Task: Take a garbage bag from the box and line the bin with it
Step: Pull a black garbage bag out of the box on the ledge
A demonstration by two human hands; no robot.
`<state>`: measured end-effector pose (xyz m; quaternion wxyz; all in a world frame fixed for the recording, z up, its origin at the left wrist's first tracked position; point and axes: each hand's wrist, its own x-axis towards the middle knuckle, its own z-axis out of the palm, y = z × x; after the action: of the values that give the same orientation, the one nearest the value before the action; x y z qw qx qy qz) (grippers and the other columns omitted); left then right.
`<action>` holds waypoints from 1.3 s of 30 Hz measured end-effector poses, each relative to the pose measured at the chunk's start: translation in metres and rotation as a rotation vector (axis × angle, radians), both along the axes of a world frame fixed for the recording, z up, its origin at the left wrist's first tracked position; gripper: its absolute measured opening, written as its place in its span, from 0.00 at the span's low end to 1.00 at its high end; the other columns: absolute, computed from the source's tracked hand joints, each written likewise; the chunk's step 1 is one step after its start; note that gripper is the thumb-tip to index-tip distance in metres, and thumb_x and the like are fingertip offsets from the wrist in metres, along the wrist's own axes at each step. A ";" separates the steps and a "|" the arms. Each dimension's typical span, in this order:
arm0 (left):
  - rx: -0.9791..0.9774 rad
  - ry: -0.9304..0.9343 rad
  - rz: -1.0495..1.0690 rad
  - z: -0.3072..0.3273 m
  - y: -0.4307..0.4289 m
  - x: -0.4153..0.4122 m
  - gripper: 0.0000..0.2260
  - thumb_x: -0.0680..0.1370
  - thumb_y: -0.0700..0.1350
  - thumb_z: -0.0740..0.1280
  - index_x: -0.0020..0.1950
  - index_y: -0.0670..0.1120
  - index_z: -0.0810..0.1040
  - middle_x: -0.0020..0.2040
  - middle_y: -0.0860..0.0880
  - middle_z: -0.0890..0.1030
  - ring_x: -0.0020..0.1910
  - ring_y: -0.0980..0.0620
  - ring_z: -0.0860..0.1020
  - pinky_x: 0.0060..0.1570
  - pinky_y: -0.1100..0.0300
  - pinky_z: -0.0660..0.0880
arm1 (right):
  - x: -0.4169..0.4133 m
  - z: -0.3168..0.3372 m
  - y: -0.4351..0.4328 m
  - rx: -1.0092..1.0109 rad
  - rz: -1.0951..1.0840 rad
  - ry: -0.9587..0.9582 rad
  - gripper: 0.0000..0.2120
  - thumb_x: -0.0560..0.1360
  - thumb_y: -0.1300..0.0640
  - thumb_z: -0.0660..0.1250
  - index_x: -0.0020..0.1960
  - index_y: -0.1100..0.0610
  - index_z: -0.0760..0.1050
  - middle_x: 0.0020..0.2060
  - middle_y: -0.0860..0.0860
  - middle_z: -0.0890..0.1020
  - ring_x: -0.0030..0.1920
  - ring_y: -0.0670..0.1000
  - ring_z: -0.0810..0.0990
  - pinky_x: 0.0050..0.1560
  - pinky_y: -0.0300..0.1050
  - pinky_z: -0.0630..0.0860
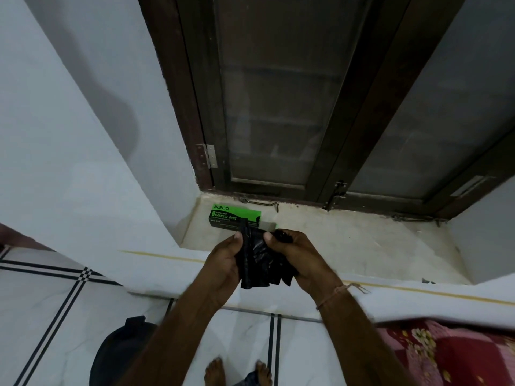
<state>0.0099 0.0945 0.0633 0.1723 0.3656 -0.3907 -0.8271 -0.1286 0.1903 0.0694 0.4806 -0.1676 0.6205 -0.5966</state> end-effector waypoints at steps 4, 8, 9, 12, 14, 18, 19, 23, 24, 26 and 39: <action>0.030 -0.005 0.006 -0.002 0.000 0.000 0.22 0.87 0.50 0.54 0.69 0.37 0.77 0.65 0.35 0.81 0.65 0.36 0.80 0.67 0.39 0.74 | 0.003 -0.002 -0.002 0.011 -0.010 -0.013 0.16 0.78 0.57 0.71 0.56 0.70 0.80 0.53 0.67 0.85 0.56 0.66 0.84 0.60 0.57 0.81; 0.056 0.015 -0.006 0.001 0.003 0.000 0.23 0.87 0.55 0.53 0.69 0.40 0.78 0.65 0.37 0.82 0.63 0.38 0.82 0.62 0.43 0.78 | 0.004 -0.001 -0.002 0.017 -0.030 0.003 0.14 0.79 0.56 0.70 0.55 0.69 0.81 0.52 0.67 0.85 0.56 0.68 0.83 0.60 0.63 0.80; 0.047 0.027 -0.022 0.001 0.003 0.000 0.23 0.86 0.55 0.55 0.70 0.41 0.78 0.65 0.37 0.83 0.64 0.38 0.82 0.63 0.41 0.78 | 0.004 -0.001 -0.002 0.022 -0.028 0.013 0.14 0.79 0.56 0.69 0.55 0.69 0.81 0.52 0.67 0.85 0.56 0.69 0.83 0.60 0.64 0.80; 0.008 0.052 -0.004 0.000 0.002 0.001 0.20 0.85 0.50 0.59 0.71 0.39 0.76 0.66 0.37 0.82 0.66 0.37 0.80 0.65 0.40 0.76 | 0.005 0.000 -0.003 0.008 -0.031 0.010 0.15 0.81 0.55 0.66 0.57 0.67 0.81 0.53 0.66 0.86 0.56 0.67 0.84 0.60 0.61 0.80; 0.016 0.058 0.041 -0.001 0.000 0.002 0.18 0.85 0.48 0.60 0.70 0.39 0.77 0.66 0.39 0.82 0.67 0.38 0.80 0.66 0.42 0.76 | 0.005 0.002 -0.002 -0.018 -0.016 -0.011 0.17 0.82 0.51 0.65 0.60 0.63 0.82 0.54 0.62 0.87 0.57 0.62 0.85 0.61 0.56 0.81; -0.018 0.044 0.046 -0.001 -0.003 0.006 0.18 0.85 0.47 0.60 0.70 0.39 0.77 0.65 0.39 0.83 0.65 0.40 0.81 0.64 0.47 0.78 | 0.005 0.007 0.000 -0.030 0.031 0.022 0.18 0.78 0.50 0.71 0.58 0.64 0.83 0.52 0.65 0.86 0.54 0.63 0.86 0.57 0.53 0.81; -0.029 0.043 0.045 0.000 -0.003 0.006 0.18 0.85 0.47 0.60 0.69 0.38 0.77 0.64 0.38 0.83 0.65 0.40 0.81 0.64 0.47 0.79 | 0.005 0.006 0.000 -0.025 0.018 0.029 0.18 0.77 0.52 0.72 0.56 0.66 0.83 0.52 0.67 0.86 0.53 0.64 0.85 0.55 0.54 0.81; -0.036 0.047 0.034 0.005 -0.003 0.008 0.20 0.83 0.50 0.61 0.66 0.37 0.79 0.61 0.38 0.85 0.62 0.39 0.82 0.61 0.48 0.80 | 0.005 0.003 0.000 0.001 -0.045 0.014 0.18 0.75 0.53 0.74 0.54 0.68 0.81 0.51 0.69 0.84 0.50 0.69 0.84 0.53 0.62 0.80; -0.035 0.049 0.026 0.004 -0.003 0.008 0.20 0.84 0.50 0.60 0.67 0.37 0.79 0.61 0.38 0.84 0.62 0.39 0.83 0.60 0.48 0.81 | 0.005 0.002 0.000 0.012 -0.040 0.016 0.17 0.76 0.53 0.73 0.54 0.68 0.80 0.51 0.70 0.84 0.48 0.71 0.84 0.50 0.67 0.80; -0.040 0.055 0.015 0.004 -0.003 0.009 0.20 0.85 0.49 0.58 0.68 0.37 0.78 0.63 0.38 0.84 0.62 0.39 0.82 0.60 0.48 0.81 | 0.004 -0.002 0.000 0.030 -0.037 0.027 0.14 0.79 0.55 0.70 0.52 0.67 0.80 0.50 0.70 0.84 0.48 0.74 0.82 0.49 0.75 0.77; 0.028 -0.027 0.048 0.003 0.002 0.001 0.21 0.87 0.52 0.53 0.63 0.42 0.81 0.56 0.40 0.87 0.53 0.43 0.86 0.49 0.49 0.82 | 0.012 -0.007 -0.005 -0.072 -0.013 -0.076 0.18 0.83 0.52 0.63 0.62 0.64 0.81 0.57 0.61 0.86 0.59 0.59 0.85 0.64 0.52 0.80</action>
<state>0.0105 0.0964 0.0667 0.1815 0.3883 -0.3723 -0.8232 -0.1163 0.1853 0.0629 0.4936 -0.1581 0.5808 -0.6277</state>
